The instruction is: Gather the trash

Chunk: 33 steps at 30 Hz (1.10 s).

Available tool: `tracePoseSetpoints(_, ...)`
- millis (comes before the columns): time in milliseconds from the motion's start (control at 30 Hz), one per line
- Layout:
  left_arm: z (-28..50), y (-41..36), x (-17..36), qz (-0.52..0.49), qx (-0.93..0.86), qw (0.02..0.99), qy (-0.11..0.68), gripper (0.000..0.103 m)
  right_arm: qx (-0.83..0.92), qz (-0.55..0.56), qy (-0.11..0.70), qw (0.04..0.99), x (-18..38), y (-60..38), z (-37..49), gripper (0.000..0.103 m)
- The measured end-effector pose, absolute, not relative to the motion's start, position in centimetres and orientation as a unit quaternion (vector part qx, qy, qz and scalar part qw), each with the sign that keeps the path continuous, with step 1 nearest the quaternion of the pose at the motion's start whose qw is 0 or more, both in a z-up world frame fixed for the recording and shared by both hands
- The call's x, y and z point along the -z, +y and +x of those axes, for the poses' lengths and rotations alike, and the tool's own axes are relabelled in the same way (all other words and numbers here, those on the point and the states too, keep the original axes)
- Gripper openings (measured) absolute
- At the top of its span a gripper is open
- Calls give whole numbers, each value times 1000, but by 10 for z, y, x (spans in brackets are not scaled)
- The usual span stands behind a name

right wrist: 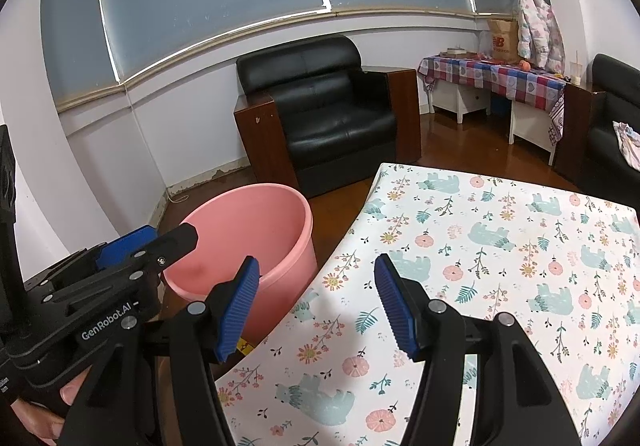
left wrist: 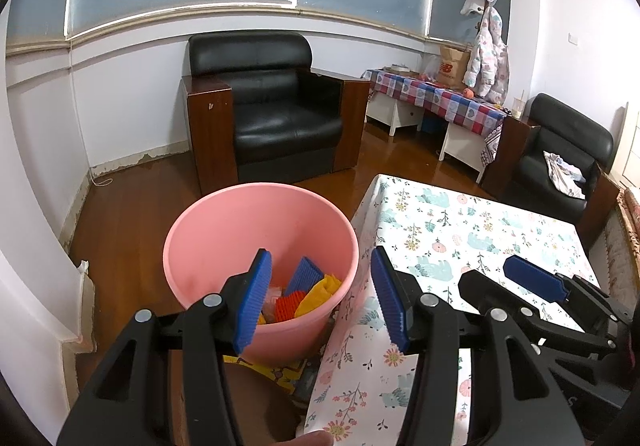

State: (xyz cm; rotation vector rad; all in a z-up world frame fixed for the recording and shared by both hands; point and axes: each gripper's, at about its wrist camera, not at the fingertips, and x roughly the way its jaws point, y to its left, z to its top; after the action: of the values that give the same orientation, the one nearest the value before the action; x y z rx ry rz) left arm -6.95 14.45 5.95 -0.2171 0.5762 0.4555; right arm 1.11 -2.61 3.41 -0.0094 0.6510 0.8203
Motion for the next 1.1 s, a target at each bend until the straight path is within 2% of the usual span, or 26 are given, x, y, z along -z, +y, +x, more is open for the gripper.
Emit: tracePoseSetpoints(1100, -67, 148, -58, -107, -220, 926, 288, 52, -388, -7, 318, 865, -29, -26, 13, 59)
